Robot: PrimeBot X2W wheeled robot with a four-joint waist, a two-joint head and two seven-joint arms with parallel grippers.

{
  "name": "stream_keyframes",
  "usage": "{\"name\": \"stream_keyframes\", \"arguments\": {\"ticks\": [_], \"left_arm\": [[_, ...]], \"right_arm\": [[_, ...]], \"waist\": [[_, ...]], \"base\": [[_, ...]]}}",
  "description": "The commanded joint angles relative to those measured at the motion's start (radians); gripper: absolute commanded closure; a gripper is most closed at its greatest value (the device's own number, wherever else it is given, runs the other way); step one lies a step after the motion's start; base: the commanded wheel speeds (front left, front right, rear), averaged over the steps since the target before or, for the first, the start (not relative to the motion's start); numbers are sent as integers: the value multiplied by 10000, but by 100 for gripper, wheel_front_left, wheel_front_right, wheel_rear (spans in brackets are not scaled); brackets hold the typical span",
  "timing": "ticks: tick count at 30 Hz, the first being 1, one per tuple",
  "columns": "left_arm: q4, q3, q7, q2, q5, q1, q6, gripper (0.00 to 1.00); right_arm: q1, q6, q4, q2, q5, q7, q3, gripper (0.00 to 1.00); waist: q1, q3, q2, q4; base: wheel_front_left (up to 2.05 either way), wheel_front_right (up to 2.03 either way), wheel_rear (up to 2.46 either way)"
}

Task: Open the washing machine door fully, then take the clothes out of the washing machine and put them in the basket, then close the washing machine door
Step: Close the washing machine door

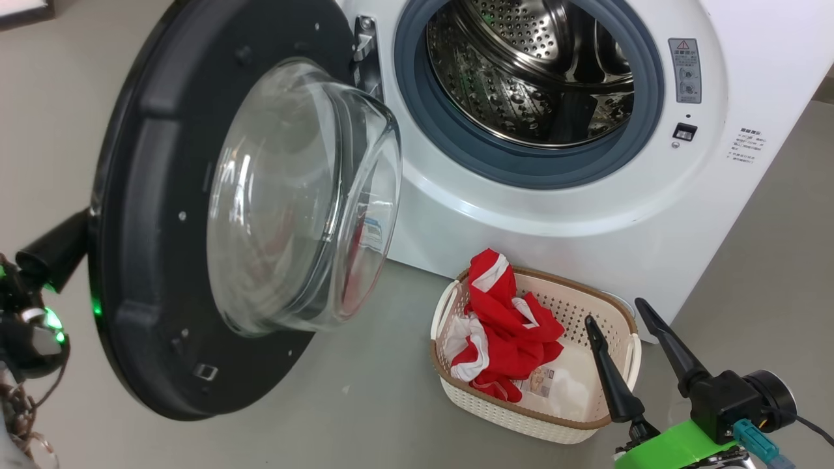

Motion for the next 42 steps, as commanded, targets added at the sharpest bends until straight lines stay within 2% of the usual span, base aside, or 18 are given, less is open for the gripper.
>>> {"name": "stream_keyframes", "arguments": {"ticks": [1, 8, 16, 33, 42], "left_arm": [[-547, 103, 216, 215, -152, 159, 122, 100], [-1874, 47, 469, -517, -438, 791, 486, 100], [-3065, -99, 666, -978, -794, 1332, 809, 100], [-4478, -1021, 350, -1255, -1869, 2246, 1058, 100], [-4733, -2044, -332, -1261, -2696, 2719, 1049, 100]], "right_arm": [[-255, 46, -273, -79, 75, -64, 186, 0], [-255, 46, -289, -79, 111, -64, 209, 0], [-302, 46, -275, -79, 110, -64, 143, 0], [-456, 46, -298, -79, 249, -64, 112, 0], [-450, 46, -326, -79, 240, -64, 118, 0]], "waist": [[0, 3, -1, 4], [0, -4, -1, -53], [0, 103, -1, -284], [0, 262, -1, -971], [0, 346, -1, -1308]], "base": [[0, 0, 0], [0, 0, 0], [0, 0, 0], [0, 0, 0], [0, 0, 0]]}}
